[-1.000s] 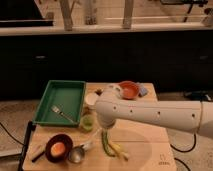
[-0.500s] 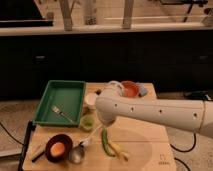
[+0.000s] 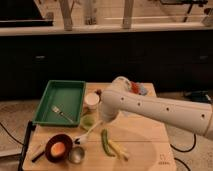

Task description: Place brush in plastic cup

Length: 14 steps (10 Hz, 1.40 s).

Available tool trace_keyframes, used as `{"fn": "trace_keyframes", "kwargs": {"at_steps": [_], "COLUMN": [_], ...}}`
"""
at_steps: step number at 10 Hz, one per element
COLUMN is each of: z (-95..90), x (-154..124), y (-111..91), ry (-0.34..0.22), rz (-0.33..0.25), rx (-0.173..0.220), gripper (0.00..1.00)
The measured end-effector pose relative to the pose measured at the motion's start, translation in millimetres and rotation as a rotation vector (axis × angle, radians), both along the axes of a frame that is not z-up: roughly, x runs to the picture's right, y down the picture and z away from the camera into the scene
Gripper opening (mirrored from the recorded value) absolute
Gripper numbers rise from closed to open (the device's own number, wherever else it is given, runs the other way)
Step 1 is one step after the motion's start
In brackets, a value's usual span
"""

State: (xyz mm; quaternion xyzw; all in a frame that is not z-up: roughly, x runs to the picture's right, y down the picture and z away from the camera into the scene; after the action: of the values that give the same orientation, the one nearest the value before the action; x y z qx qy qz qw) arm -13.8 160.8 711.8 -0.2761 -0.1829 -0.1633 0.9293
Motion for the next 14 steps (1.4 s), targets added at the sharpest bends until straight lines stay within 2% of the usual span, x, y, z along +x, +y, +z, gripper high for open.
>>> {"fn": "trace_keyframes", "kwargs": {"at_steps": [6, 14], "z": [9.8, 33.5], "x": [-39, -50], "y": [-11, -29], "ry": [-0.105, -0.174], "rz": [-0.037, 0.008], "rx": [-0.055, -0.096], "gripper": [0.0, 0.0]}}
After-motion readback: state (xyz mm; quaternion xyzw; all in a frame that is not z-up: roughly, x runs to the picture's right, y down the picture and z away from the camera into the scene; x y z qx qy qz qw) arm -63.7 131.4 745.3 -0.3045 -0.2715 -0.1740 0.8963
